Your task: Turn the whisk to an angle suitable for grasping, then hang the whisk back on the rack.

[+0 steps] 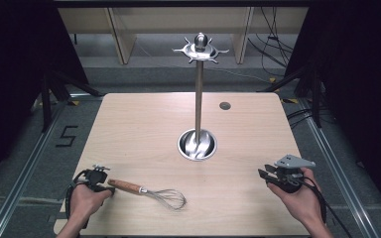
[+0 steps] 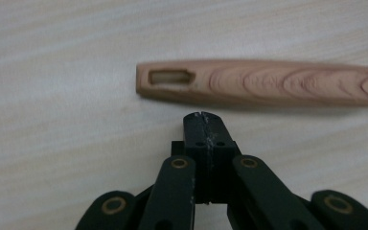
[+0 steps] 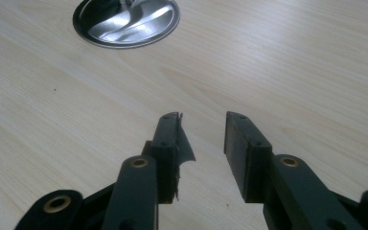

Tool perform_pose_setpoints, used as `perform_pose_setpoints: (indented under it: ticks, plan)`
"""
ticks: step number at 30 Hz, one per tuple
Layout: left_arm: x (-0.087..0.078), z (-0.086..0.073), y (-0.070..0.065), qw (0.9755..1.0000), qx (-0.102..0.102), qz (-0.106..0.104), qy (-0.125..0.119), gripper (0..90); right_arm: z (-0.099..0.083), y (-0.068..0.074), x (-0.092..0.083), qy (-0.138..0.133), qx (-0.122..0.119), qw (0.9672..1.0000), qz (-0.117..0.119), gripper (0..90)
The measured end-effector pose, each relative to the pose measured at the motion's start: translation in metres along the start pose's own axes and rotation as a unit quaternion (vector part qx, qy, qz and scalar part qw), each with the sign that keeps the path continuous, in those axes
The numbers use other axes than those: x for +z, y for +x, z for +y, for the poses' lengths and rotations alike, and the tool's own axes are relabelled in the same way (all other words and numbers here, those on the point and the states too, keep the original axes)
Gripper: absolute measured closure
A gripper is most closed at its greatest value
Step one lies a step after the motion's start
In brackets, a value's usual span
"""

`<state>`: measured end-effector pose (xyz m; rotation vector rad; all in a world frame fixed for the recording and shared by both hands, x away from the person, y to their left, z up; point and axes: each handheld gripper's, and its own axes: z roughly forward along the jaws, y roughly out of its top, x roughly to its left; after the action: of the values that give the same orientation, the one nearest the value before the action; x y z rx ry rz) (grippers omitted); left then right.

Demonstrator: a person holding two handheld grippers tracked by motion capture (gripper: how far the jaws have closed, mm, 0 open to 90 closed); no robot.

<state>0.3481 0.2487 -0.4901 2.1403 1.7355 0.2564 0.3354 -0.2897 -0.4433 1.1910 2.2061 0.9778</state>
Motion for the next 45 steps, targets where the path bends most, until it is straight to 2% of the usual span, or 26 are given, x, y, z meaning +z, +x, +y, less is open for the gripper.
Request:
perform_pose_setpoints:
  ticks: [1, 3, 4, 9, 10, 12, 14, 16, 19, 20, 21, 22, 23, 26, 30, 32, 34, 37, 38, 39, 40, 41, 42, 43, 44, 45]
  plan:
    - [0.001, 0.005, 0.001, 0.9999, 0.011, -0.001, 0.008, 89.2, 0.0, 0.0, 0.0, 0.001, 0.001, 1.0, 0.001, 67.0]
    - [0.006, 0.013, 0.0, 0.9999, 0.012, 0.002, -0.002, 89.3, 0.0, 0.0, 0.0, -0.004, 0.002, 1.0, -0.004, 67.0]
    - [0.007, 0.018, 0.0, 0.9999, 0.016, 0.006, 0.003, 89.3, -0.001, 0.002, 0.0, 0.0, 0.016, 0.9999, -0.003, 67.1]
    - [0.018, 0.043, -0.001, 0.9996, 0.027, 0.007, 0.009, 89.4, -0.002, 0.0, 0.001, 0.006, 0.011, 0.9999, 0.001, 66.9]
    - [0.019, 0.047, -0.001, 0.9995, 0.029, 0.009, 0.01, 89.4, -0.001, 0.002, 0.001, 0.012, 0.023, 0.9997, 0.003, 66.9]
    - [0.022, 0.057, -0.002, 0.9991, 0.038, 0.013, 0.014, 89.4, -0.001, 0.003, 0.001, 0.02, 0.02, 0.9996, 0.007, 66.8]
    - [0.028, 0.07, -0.004, 0.9992, 0.036, 0.013, 0.011, 89.4, -0.002, 0.001, 0.002, 0.014, 0.001, 0.9999, 0.002, 66.6]
    - [0.031, 0.078, -0.008, 0.999, 0.039, 0.015, 0.015, 89.5, -0.002, 0.0, 0.003, 0.015, 0.003, 0.9999, 0.006, 66.6]
    - [0.035, 0.088, -0.013, 0.9989, 0.039, 0.012, 0.021, 89.6, -0.002, 0.001, 0.002, 0.02, 0.019, 0.9996, 0.007, 66.6]
    - [0.037, 0.09, -0.014, 0.999, 0.04, 0.009, 0.016, 89.6, -0.003, -0.002, 0.004, 0.013, 0.004, 0.9999, 0.01, 66.6]
    - [0.037, 0.09, -0.014, 0.999, 0.04, 0.009, 0.016, 89.5, -0.003, -0.001, 0.004, 0.01, 0.01, 0.9999, 0.009, 66.6]
    - [0.038, 0.096, -0.02, 0.9995, 0.021, 0.007, 0.022, 89.5, -0.003, -0.001, 0.003, 0.017, 0.012, 0.9997, 0.008, 66.5]
    - [0.038, 0.096, -0.02, 0.9995, 0.021, 0.007, 0.022, 89.5, -0.003, -0.001, 0.003, 0.017, 0.012, 0.9997, 0.008, 66.5]
    - [0.041, 0.103, -0.022, 0.9996, 0.029, 0.003, 0.003, 89.6, -0.004, -0.001, 0.003, 0.009, 0.014, 0.9998, 0.01, 66.2]
    - [0.043, 0.105, -0.027, 0.9996, 0.025, -0.009, -0.011, 89.4, -0.006, -0.002, 0.001, 0.012, 0.025, 0.9996, 0.006, 65.8]
    - [0.038, 0.101, -0.024, 0.9996, 0.013, -0.006, -0.024, 88.8, -0.007, -0.003, 0.001, 0.012, 0.027, 0.9995, 0.007, 65.1]
    - [0.035, 0.099, -0.023, 0.9996, 0.007, -0.006, -0.027, 86.7, -0.008, -0.005, 0.002, 0.006, 0.014, 0.9999, 0.005, 64.9]
    - [0.025, 0.094, -0.022, 0.9991, -0.009, -0.002, -0.04, 78.6, -0.008, -0.005, 0.0, 0.01, 0.015, 0.9998, 0.002, 64.2]
    - [0.021, 0.094, -0.022, 0.999, -0.017, -0.005, -0.042, 74.9, -0.008, -0.005, -0.001, 0.011, 0.015, 0.9998, 0.0, 64.1]
    - [0.02, 0.094, -0.021, 0.9979, -0.027, -0.01, -0.058, 71.1, -0.007, -0.001, -0.001, 0.013, 0.038, 0.9992, 0.0, 63.9]
    - [0.015, 0.095, -0.022, 0.9973, -0.046, -0.013, -0.056, 62.8, -0.008, -0.003, -0.002, 0.017, 0.02, 0.9997, 0.003, 63.6]
    - [0.015, 0.095, -0.022, 0.9973, -0.046, -0.013, -0.056, 57.2, -0.008, -0.003, -0.002, 0.017, 0.02, 0.9997, 0.003, 63.6]
    - [0.013, 0.098, -0.024, 0.996, -0.074, -0.025, -0.044, 51.8, -0.007, -0.001, -0.002, 0.019, 0.024, 0.9995, 0.0, 63.3]
    - [0.013, 0.098, -0.024, 0.996, -0.074, -0.025, -0.044, 48.6, -0.007, -0.001, -0.002, 0.019, 0.024, 0.9995, 0.0, 63.3]
    - [0.013, 0.101, -0.027, 0.9938, -0.096, -0.027, -0.05, 45.6, -0.008, -0.002, 0.0, 0.012, 0.013, 0.9999, 0.0, 63.0]
    - [0.013, 0.101, -0.027, 0.9938, -0.096, -0.027, -0.05, 42.5, -0.008, -0.002, 0.0, 0.012, 0.012, 0.9998, 0.002, 62.9]
